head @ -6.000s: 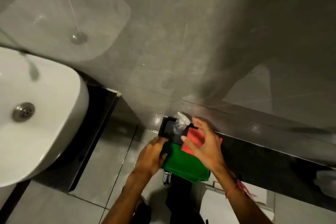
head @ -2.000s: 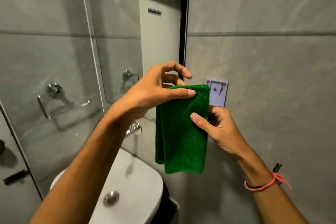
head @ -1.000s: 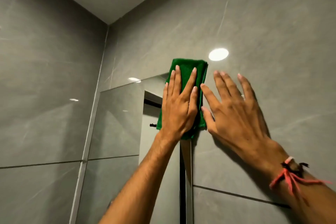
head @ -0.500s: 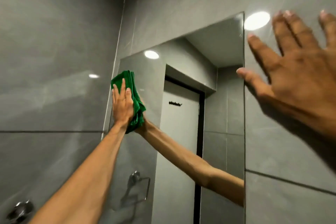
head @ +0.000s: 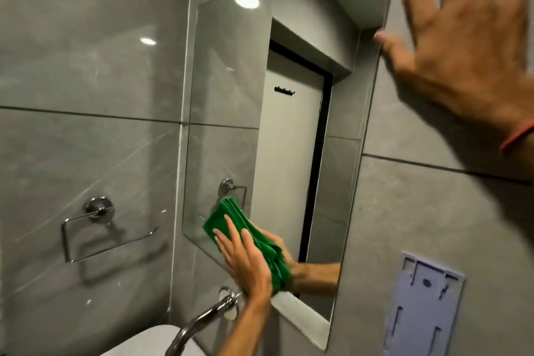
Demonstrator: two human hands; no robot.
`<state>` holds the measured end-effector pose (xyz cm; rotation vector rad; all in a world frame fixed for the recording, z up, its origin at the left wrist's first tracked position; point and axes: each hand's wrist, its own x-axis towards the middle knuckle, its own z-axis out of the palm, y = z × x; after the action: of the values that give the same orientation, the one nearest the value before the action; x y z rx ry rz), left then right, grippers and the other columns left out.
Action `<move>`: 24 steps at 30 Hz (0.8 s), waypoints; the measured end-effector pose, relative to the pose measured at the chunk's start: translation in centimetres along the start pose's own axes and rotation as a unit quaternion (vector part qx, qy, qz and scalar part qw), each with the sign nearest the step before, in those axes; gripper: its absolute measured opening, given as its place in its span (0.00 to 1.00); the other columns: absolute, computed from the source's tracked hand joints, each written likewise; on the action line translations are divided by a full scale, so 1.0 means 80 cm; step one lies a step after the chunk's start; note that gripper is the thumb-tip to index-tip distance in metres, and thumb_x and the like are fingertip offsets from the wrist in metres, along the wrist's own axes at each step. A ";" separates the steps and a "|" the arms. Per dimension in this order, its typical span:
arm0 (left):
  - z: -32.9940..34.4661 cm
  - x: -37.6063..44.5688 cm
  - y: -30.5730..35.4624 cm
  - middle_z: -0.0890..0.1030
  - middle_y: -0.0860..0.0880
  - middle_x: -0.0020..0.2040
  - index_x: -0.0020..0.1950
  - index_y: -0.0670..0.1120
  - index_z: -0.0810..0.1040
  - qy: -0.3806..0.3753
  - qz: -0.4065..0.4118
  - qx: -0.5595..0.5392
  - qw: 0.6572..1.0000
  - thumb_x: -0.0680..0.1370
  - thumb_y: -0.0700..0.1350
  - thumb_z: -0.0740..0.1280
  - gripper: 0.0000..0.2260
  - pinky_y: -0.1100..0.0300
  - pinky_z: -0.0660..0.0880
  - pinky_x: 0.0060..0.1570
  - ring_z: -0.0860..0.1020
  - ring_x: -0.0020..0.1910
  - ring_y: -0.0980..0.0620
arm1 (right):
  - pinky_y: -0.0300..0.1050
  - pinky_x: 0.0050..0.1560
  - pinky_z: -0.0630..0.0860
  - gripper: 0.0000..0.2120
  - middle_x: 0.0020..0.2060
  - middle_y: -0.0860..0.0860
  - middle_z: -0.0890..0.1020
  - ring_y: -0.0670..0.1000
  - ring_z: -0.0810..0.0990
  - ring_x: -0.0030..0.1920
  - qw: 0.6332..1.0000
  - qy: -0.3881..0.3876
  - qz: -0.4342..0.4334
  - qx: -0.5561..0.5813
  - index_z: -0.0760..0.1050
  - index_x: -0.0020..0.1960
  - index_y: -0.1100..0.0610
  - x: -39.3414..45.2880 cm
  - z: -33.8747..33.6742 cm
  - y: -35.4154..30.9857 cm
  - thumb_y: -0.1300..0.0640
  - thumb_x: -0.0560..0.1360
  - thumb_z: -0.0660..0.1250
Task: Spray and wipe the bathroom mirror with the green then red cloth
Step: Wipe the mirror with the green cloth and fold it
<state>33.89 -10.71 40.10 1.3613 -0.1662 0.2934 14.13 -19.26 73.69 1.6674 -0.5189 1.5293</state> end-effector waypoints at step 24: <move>0.017 0.093 0.090 0.49 0.42 0.84 0.82 0.50 0.56 -0.019 0.185 0.030 0.982 0.85 0.49 0.54 0.25 0.45 0.49 0.81 0.48 0.83 0.45 | 0.72 0.78 0.58 0.33 0.80 0.65 0.64 0.65 0.62 0.81 0.999 -0.022 0.032 -0.018 0.56 0.82 0.52 -0.048 -0.028 0.025 0.34 0.83 0.49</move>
<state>38.84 -9.89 49.24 1.3921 -0.4465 0.5873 10.51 -19.54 70.46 1.6753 -0.6258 1.5234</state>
